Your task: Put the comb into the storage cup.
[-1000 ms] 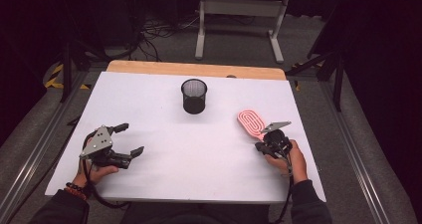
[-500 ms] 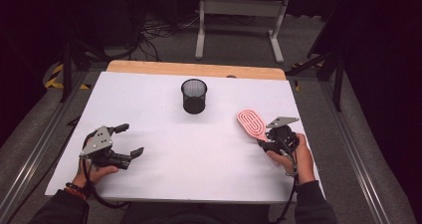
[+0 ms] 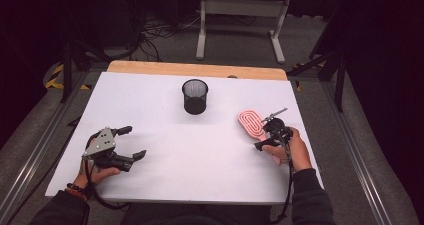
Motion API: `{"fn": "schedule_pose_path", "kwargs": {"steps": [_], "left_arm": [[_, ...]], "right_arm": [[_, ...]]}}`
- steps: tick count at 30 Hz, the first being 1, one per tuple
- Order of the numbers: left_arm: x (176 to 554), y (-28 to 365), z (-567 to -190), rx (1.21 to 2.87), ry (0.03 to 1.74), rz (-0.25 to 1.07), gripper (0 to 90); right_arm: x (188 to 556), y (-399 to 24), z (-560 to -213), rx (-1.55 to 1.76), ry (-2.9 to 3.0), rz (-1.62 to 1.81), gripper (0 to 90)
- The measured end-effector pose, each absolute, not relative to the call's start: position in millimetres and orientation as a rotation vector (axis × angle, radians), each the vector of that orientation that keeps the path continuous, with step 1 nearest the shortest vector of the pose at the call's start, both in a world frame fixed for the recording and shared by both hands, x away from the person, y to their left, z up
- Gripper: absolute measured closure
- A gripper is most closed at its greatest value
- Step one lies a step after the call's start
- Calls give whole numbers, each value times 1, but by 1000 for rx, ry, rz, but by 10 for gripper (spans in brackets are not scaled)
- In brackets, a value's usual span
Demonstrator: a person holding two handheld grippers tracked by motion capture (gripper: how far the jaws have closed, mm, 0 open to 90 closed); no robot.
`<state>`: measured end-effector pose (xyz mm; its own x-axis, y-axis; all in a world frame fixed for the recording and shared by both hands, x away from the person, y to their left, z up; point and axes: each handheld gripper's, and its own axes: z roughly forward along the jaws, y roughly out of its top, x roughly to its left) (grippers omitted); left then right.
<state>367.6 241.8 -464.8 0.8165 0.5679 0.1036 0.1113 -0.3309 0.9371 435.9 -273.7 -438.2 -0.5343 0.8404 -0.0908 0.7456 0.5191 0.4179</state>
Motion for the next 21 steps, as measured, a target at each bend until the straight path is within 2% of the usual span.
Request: {"fn": "schedule_pose_path", "kwargs": {"steps": [2, 7, 8, 12, 21], "left_arm": [[368, 242, -465, 1879, 514, 507, 65], [368, 240, -466, 1887, 515, 508, 66], [368, 240, -466, 1889, 515, 507, 66], [369, 239, -466, 1899, 513, 507, 66], [369, 238, -467, 1904, 513, 504, 67]], "right_arm": [[437, -275, -440, 1338, 2487, 490, 379], [437, -276, -439, 1323, 2496, 543, 612], [437, -276, -439, 1321, 2493, 547, 633], [435, -275, -440, 1288, 2497, 546, 682], [430, -279, -439, 1253, 2461, 627, 693]]}}
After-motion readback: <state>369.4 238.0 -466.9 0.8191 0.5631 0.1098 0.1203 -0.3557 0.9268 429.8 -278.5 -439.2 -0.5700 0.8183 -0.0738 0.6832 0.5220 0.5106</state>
